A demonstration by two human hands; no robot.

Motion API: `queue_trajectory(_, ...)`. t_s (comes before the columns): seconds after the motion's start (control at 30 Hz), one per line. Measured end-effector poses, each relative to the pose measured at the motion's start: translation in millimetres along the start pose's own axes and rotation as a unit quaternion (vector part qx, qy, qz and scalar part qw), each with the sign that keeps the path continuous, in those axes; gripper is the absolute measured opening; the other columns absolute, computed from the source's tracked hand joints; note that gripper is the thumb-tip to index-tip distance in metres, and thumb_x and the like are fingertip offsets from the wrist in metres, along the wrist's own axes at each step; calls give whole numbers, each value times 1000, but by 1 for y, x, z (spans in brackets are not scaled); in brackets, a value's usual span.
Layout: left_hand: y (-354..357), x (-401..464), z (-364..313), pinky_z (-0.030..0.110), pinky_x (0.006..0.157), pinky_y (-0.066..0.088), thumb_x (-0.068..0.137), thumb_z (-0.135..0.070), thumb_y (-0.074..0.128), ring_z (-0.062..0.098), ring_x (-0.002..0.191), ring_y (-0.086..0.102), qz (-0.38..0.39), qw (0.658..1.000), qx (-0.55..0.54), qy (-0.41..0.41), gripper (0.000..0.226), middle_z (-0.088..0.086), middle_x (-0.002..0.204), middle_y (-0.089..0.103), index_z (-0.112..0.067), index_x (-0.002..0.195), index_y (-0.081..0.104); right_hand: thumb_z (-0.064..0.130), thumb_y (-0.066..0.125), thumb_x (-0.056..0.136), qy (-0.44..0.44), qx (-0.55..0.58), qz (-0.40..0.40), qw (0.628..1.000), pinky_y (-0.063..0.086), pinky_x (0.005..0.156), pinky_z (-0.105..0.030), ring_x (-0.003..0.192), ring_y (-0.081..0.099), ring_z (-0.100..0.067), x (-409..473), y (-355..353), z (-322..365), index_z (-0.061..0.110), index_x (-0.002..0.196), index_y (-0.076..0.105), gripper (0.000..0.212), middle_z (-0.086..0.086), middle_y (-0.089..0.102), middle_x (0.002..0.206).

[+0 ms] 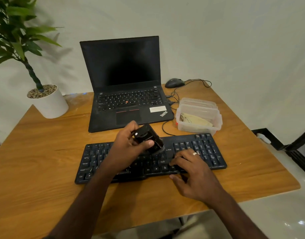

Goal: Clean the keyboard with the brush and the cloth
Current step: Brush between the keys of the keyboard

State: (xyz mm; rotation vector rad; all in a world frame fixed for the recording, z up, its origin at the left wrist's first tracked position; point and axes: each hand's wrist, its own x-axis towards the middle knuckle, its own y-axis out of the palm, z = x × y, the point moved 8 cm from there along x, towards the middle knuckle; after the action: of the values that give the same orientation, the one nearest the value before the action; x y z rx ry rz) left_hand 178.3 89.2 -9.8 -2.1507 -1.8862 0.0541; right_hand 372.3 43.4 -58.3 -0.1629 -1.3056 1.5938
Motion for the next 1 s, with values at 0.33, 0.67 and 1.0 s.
queue_trajectory(0.33,62,22,-15,21,61,54,81,-7,78,3,78,66,44,994,77,62,36,-5,87,65,-23,87,47,27,81,79,-11,19,-12,1000,50,78,-34,96,55,-13,0,-5,0,15,98,69,26,5,61,99)
queue_trajectory(0.67,26,12,-4,21,59,53,82,-4,76,7,77,68,75,996,54,11,30,1,87,62,-10,89,47,27,80,80,-10,27,-11,1000,51,76,-39,95,56,-16,1,-3,-1,15,98,68,25,5,61,99)
queue_trajectory(1.0,48,14,-8,33,73,60,81,-4,77,17,96,70,17,999,14,45,29,-5,98,67,-17,89,52,55,75,77,53,-49,-30,997,33,109,-49,119,54,-9,-20,-47,-38,25,108,70,44,11,63,120)
